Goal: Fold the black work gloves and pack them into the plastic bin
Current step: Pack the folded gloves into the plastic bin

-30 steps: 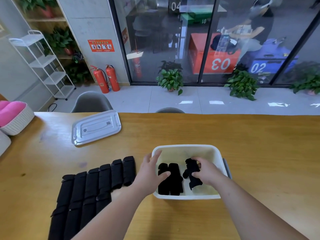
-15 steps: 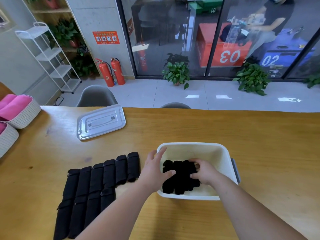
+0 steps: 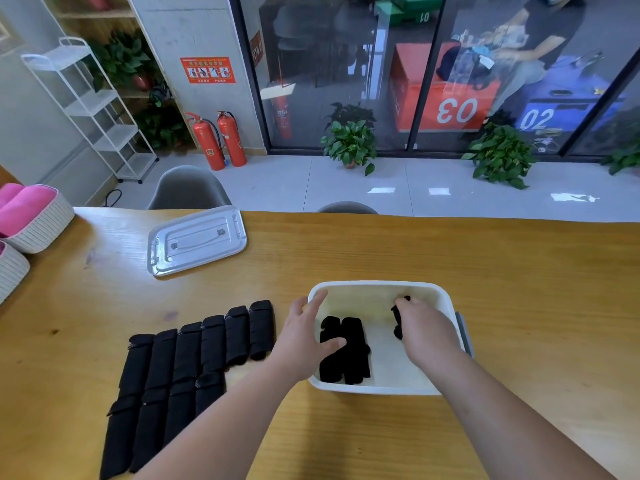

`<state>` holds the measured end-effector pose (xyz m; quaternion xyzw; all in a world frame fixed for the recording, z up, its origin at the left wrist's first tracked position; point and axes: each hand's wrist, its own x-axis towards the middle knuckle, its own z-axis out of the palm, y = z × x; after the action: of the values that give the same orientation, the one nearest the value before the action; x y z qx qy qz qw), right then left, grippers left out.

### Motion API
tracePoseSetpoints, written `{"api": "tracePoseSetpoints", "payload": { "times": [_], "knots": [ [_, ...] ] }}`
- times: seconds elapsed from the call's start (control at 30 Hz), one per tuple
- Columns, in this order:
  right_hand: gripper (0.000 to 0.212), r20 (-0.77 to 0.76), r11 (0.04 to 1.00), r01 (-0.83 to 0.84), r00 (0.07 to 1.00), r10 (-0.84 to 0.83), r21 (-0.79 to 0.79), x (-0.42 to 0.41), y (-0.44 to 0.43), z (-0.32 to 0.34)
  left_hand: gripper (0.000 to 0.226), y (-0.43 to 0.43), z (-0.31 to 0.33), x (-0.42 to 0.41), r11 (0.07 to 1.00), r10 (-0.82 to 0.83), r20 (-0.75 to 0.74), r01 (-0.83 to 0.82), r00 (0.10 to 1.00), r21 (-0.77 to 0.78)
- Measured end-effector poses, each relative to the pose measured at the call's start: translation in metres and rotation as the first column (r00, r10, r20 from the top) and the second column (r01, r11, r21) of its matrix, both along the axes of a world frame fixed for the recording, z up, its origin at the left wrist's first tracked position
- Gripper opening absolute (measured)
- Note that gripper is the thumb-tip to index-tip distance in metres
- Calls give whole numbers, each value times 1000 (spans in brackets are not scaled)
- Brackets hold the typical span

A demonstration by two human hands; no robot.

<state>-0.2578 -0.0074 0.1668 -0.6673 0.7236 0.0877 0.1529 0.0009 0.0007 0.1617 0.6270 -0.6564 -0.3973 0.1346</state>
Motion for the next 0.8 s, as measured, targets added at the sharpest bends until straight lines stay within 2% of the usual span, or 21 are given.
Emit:
{"api": "tracePoseSetpoints", "payload": {
  "times": [0.07, 0.17, 0.27, 0.4, 0.67, 0.8],
  "knots": [
    [40, 12, 999, 24, 1000, -25, 43, 3, 0, -12, 98, 0, 0, 0, 1000, -2, 3, 2, 1000, 2],
    [58, 165, 987, 77, 981, -100, 138, 4, -5, -33, 99, 0, 0, 0, 1000, -10, 16, 10, 1000, -5],
    [77, 379, 955, 126, 897, -225, 267, -1, -8, -51, 99, 0, -1, 1, 1000, -13, 21, 13, 1000, -10],
    [80, 534, 923, 177, 772, -345, 341, -7, -11, -63, 99, -1, -2, 1, 1000, -11, 22, 11, 1000, -10],
    [80, 548, 934, 156, 774, -318, 321, 0, -11, -63, 99, -2, -5, 0, 1000, -15, 28, 16, 999, -26],
    [80, 521, 955, 128, 814, -255, 268, 5, -9, -61, 100, -2, -6, 1, 999, -20, 27, 21, 999, -42]
  ]
}}
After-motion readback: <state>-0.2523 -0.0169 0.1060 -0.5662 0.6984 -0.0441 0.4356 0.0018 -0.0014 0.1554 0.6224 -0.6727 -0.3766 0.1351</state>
